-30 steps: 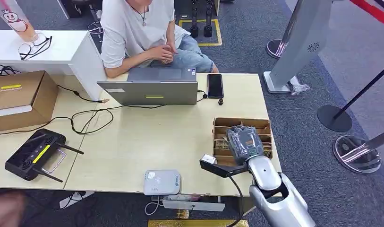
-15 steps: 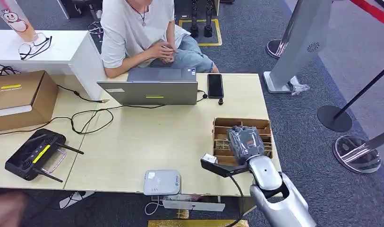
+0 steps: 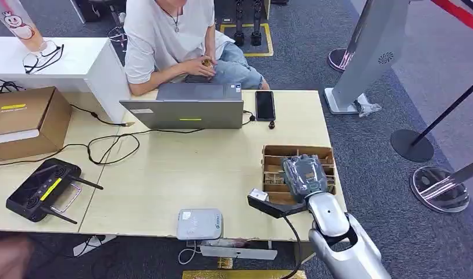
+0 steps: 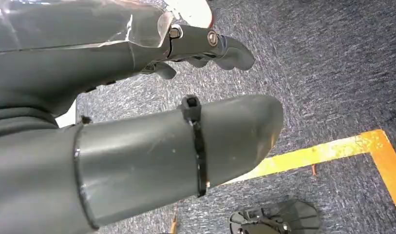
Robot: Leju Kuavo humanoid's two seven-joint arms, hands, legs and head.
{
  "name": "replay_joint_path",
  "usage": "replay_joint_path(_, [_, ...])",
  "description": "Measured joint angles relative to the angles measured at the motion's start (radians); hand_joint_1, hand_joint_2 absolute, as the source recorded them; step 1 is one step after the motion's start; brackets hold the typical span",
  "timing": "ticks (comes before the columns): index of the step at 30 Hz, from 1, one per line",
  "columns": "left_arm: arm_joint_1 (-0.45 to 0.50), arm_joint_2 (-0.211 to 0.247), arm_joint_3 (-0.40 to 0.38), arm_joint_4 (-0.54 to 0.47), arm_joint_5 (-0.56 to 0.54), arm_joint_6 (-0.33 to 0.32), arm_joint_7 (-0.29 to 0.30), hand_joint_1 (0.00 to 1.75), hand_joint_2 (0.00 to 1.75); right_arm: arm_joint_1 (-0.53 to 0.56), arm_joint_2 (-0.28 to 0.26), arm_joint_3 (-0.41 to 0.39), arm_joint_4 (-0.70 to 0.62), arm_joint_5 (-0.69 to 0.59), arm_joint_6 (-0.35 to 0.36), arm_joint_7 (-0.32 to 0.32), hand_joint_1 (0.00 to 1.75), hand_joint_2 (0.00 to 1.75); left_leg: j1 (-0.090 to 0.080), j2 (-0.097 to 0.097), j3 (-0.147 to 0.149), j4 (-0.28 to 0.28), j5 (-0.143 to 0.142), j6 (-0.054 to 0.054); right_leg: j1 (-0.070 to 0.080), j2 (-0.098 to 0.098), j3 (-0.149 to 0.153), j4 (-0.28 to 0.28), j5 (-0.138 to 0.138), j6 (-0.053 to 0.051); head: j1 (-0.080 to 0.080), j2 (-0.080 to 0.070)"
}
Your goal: Pass the card to the sensor for recognition and then transmit it.
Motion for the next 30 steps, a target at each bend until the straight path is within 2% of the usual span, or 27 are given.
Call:
replay_joint_path(6, [0.0, 0.0, 0.0, 0.0, -0.001, 0.0, 0.0, 0.0, 0.0, 0.004, -0.002, -0.001, -0.009, 0.005, -0.016, 0.0, 1.75, 1.75, 0.0, 0.0, 0.0, 0.0, 0.0, 0.0, 0.0, 0.0, 0.0, 0.0, 0.0, 0.0, 0.0, 0.0])
replay_joint_path(17, [0.0, 0.0, 0.0, 0.0, -0.006, -0.001, -0.006, 0.0, 0.0, 0.019, -0.002, -0.01, -0.089, 0.059, -0.127, -0.035, 1.75, 1.75, 0.0, 0.0, 0.0, 0.0, 0.0, 0.0, 0.0, 0.0, 0.0, 0.0, 0.0, 0.0, 0.0, 0.0])
replay_joint_path(30, [0.0, 0.0, 0.0, 0.0, 0.0, 0.003, -0.015, 0.0, 0.0, 0.02, -0.002, -0.012, -0.15, 0.063, -0.219, -0.075, 1.75, 1.75, 0.0, 0.0, 0.0, 0.0, 0.0, 0.0, 0.0, 0.0, 0.0, 0.0, 0.0, 0.0, 0.0, 0.0])
